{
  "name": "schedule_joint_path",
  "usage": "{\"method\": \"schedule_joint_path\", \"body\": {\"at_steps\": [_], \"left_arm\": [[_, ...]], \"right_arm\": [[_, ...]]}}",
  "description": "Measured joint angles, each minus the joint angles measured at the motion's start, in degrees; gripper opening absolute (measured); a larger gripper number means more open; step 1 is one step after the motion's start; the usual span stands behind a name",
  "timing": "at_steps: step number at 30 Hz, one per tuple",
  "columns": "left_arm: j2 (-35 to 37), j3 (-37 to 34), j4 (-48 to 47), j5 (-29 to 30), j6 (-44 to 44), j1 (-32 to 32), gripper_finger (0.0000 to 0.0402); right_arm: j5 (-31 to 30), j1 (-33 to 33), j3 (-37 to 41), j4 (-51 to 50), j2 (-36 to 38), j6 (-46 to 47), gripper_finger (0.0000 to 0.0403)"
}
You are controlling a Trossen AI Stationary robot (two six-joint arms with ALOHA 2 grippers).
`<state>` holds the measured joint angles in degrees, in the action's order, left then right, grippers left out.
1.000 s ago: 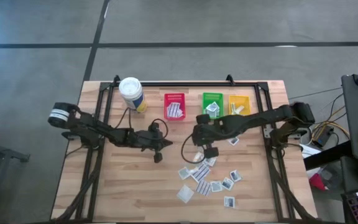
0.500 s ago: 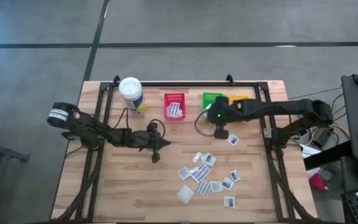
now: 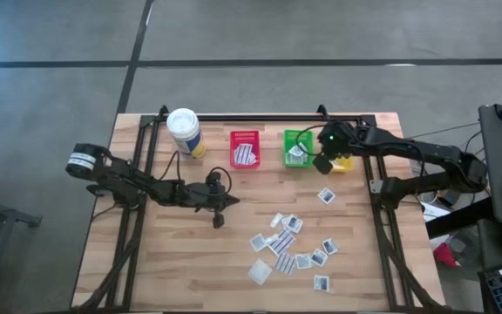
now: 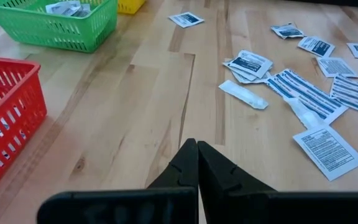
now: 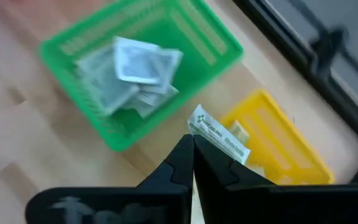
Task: Pick & Place First Aid Supplies
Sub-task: Put the alcohol pad in the green bin
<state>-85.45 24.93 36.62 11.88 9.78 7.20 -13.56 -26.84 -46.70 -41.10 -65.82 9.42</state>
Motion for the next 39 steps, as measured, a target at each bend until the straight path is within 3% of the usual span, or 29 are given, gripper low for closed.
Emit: {"method": "schedule_joint_path", "body": {"at_steps": [11, 39], "left_arm": [[0.0, 0.0, 0.0, -0.1, 0.9, 0.0, 0.0], [0.0, 0.0, 0.3, -2.4, 2.4, 0.0, 0.0]], "right_arm": [[0.0, -3.4, 2.9, -0.2, -0.8, 9.2, 0.0008], [-2.5, -3.6, 2.9, -6.1, -11.1, 10.1, 0.0009]]}}
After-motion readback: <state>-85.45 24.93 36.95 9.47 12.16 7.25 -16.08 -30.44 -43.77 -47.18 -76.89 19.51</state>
